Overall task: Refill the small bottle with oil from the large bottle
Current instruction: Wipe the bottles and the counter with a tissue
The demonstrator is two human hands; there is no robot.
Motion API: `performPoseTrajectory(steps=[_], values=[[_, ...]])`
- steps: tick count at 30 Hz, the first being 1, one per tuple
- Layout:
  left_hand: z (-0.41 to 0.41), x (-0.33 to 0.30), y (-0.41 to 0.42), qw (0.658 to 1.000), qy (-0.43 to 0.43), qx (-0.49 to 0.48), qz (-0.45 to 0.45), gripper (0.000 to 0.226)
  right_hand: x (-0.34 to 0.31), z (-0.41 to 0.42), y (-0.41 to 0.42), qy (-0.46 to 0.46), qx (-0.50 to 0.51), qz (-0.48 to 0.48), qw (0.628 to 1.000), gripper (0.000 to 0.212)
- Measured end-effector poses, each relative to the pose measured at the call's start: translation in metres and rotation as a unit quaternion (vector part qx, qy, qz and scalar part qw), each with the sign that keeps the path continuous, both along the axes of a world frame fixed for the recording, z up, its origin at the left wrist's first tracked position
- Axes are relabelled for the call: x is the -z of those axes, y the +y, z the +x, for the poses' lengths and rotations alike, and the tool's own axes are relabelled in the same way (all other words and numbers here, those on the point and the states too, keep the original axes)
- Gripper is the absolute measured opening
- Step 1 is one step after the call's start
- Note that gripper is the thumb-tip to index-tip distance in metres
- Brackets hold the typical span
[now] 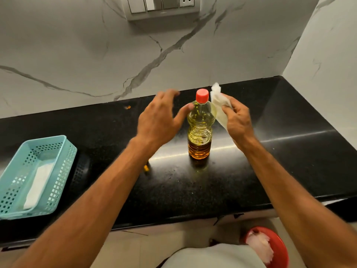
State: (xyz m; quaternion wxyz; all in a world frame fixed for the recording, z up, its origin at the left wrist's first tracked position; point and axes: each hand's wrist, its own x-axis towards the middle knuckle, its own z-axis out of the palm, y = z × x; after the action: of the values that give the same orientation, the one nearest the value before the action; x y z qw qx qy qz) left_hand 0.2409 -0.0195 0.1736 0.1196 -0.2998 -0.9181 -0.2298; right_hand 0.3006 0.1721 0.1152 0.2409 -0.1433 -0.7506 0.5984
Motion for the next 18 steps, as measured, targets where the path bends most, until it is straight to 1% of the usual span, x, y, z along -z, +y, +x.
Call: performPoseTrajectory(steps=[2, 4, 7, 10, 13, 17, 18], values=[[0.003, -0.014, 0.033, 1.000, 0.010, 0.020, -0.002, 0.060, -0.007, -0.005, -0.007, 0.015, -0.051, 0.006, 0.999, 0.031], [0.001, -0.014, 0.055, 0.999, 0.009, 0.030, -0.018, 0.051, -0.009, -0.007, -0.012, 0.024, -0.071, 0.012, 0.997, 0.031], [-0.005, -0.006, 0.067, 0.999, -0.004, 0.047, -0.017, 0.034, 0.001, -0.004, -0.016, 0.039, -0.062, 0.019, 0.997, 0.037], [-0.011, -0.003, 0.063, 0.997, -0.014, 0.077, -0.007, 0.031, 0.019, 0.014, -0.031, 0.069, -0.038, 0.013, 0.997, 0.043], [-0.016, -0.006, 0.056, 0.994, -0.028, 0.101, -0.007, 0.032, 0.024, 0.023, -0.043, 0.106, -0.045, 0.037, 0.993, 0.044], [-0.016, -0.007, 0.054, 0.992, -0.045, 0.116, -0.008, 0.031, 0.009, -0.013, -0.026, 0.055, -0.054, -0.025, 0.997, 0.038], [-0.016, -0.008, 0.054, 0.992, -0.047, 0.116, -0.008, 0.031, 0.008, -0.018, -0.023, 0.056, -0.055, -0.032, 0.996, 0.038]])
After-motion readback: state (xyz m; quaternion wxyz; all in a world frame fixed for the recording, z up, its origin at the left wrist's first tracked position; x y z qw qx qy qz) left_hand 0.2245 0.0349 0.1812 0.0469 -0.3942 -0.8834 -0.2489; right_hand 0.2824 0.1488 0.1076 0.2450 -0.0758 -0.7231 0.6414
